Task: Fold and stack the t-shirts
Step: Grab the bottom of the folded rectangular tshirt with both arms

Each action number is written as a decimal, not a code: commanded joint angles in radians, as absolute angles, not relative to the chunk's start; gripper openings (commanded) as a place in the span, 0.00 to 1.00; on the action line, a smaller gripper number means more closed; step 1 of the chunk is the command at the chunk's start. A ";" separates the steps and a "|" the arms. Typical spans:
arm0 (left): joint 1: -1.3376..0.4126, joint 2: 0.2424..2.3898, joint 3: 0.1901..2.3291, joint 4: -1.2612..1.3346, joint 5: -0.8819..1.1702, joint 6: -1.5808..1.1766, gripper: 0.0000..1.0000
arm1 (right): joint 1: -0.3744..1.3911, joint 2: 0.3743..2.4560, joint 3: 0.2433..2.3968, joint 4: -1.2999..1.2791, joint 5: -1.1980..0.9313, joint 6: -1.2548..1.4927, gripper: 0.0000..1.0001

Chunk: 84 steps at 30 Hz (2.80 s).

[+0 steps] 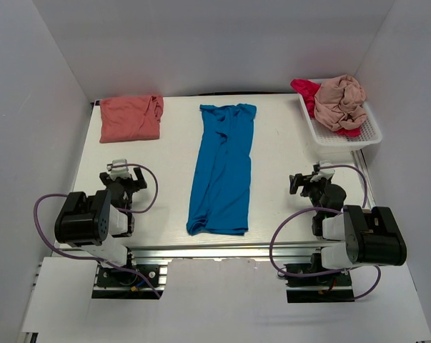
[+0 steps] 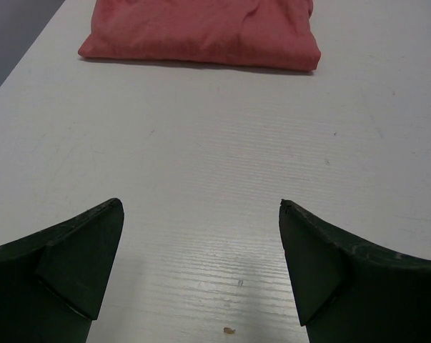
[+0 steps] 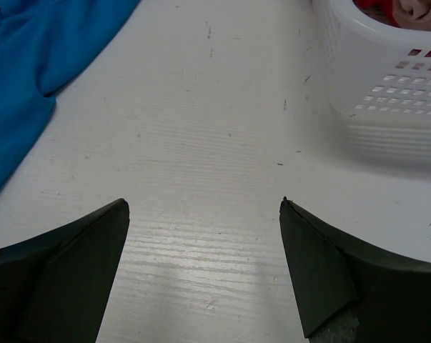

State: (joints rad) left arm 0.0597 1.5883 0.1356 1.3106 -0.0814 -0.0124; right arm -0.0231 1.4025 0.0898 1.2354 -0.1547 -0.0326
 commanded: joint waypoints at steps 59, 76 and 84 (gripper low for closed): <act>-0.084 1.273 0.367 1.536 0.351 -1.658 0.98 | 0.454 0.307 0.241 0.723 -0.137 0.629 0.89; -0.512 1.006 1.081 0.062 -0.710 -0.055 0.98 | 0.520 0.713 0.670 0.395 -0.114 0.251 0.89; -0.804 1.160 1.127 0.005 -0.722 0.019 0.98 | 0.810 0.998 0.850 0.394 0.320 -0.064 0.89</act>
State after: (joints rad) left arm -0.7567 1.1168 1.1053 0.1764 -0.7082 -0.0315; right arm 0.7212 0.9436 0.8005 0.3912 0.1238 0.1093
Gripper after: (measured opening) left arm 0.982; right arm 0.894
